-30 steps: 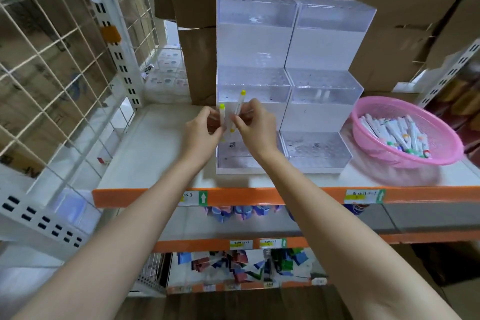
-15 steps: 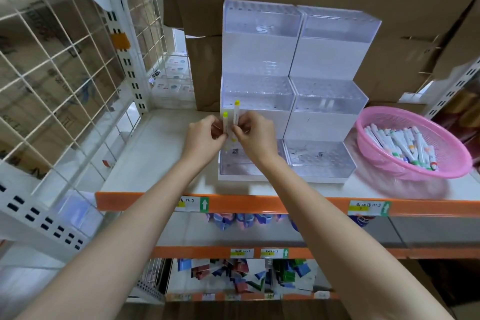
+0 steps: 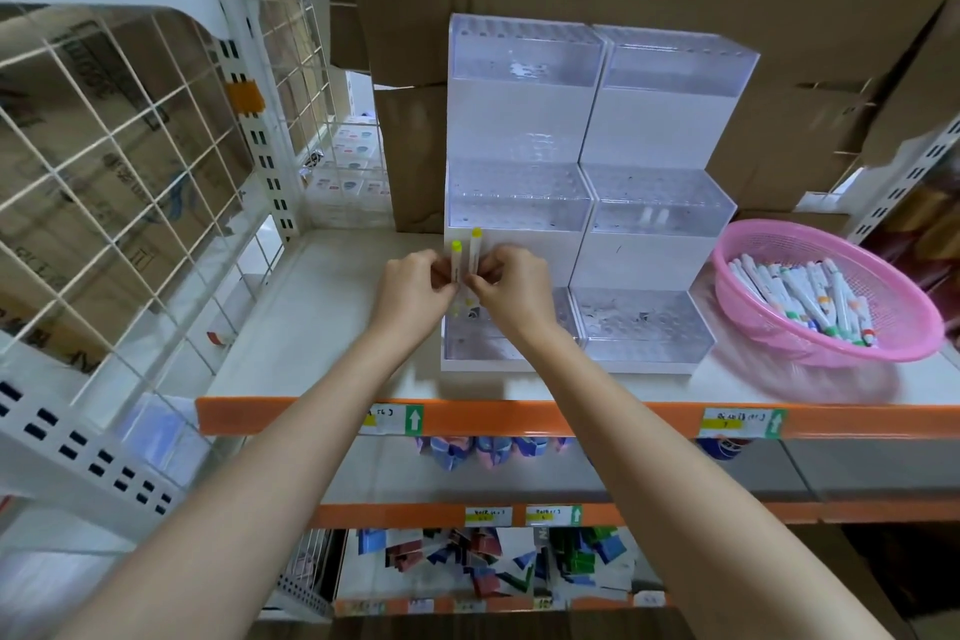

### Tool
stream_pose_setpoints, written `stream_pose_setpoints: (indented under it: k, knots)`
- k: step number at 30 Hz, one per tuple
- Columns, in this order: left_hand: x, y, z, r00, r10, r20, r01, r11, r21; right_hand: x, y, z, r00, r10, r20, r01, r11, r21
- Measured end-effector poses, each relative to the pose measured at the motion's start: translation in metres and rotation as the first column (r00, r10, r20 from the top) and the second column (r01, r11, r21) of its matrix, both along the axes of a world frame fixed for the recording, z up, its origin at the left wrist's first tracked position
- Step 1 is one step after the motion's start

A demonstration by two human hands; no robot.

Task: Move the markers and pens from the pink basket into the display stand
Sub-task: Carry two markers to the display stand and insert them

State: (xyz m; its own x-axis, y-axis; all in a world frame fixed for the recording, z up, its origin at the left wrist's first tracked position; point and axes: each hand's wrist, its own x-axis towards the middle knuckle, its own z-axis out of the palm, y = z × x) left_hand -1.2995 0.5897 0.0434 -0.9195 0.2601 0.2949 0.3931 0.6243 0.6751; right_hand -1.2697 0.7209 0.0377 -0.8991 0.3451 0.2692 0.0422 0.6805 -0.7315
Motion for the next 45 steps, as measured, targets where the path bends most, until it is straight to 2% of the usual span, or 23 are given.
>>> stream_pose_setpoints:
  k: [10,15,22,24,27,30,36,40,42,45]
  knots:
    - [-0.002,-0.005,0.002,1.000,-0.003,-0.001,0.003,1.000,0.009,0.005,-0.003,0.004,0.998,-0.010,0.059,0.008,1.000,0.030]
    - [-0.001,-0.006,0.011,0.999,0.010,-0.053,-0.005,0.996,0.092,0.008,-0.004,0.008,0.991,-0.052,0.120,0.041,0.995,0.092]
    - [-0.003,-0.002,0.015,0.991,-0.014,-0.136,0.013,1.000,-0.005,0.008,-0.004,0.013,0.985,-0.071,0.160,0.043,0.984,0.171]
    - [-0.004,-0.002,0.013,0.987,-0.036,-0.154,0.031,0.999,-0.034,0.009,-0.004,0.015,0.986,-0.072,0.147,0.041,0.978,0.203]
    - [-0.004,-0.003,0.012,0.983,-0.058,-0.172,0.050,0.997,-0.053,0.010,-0.006,0.016,0.996,-0.074,0.044,0.062,0.970,0.235]
    - [-0.005,-0.004,0.011,0.985,-0.073,-0.159,0.068,0.997,-0.036,0.010,-0.007,0.018,0.996,-0.073,-0.049,0.080,0.980,0.182]
    - [-0.003,-0.008,0.012,0.988,-0.071,-0.135,0.073,0.997,0.008,0.009,-0.002,0.020,0.999,-0.008,-0.053,0.015,0.992,0.125]
    - [-0.006,-0.015,0.003,0.990,-0.090,-0.111,0.081,0.993,-0.085,0.007,0.002,0.021,1.000,0.018,-0.014,-0.014,0.975,0.222]
    - [-0.006,-0.017,-0.001,0.989,-0.099,-0.108,0.077,0.977,-0.198,0.007,0.001,0.021,0.999,0.028,0.021,-0.032,0.966,0.256]
    - [-0.004,-0.017,-0.005,0.975,-0.136,-0.179,0.059,0.923,-0.380,0.008,0.001,0.018,0.998,0.051,0.040,-0.060,0.965,0.256]
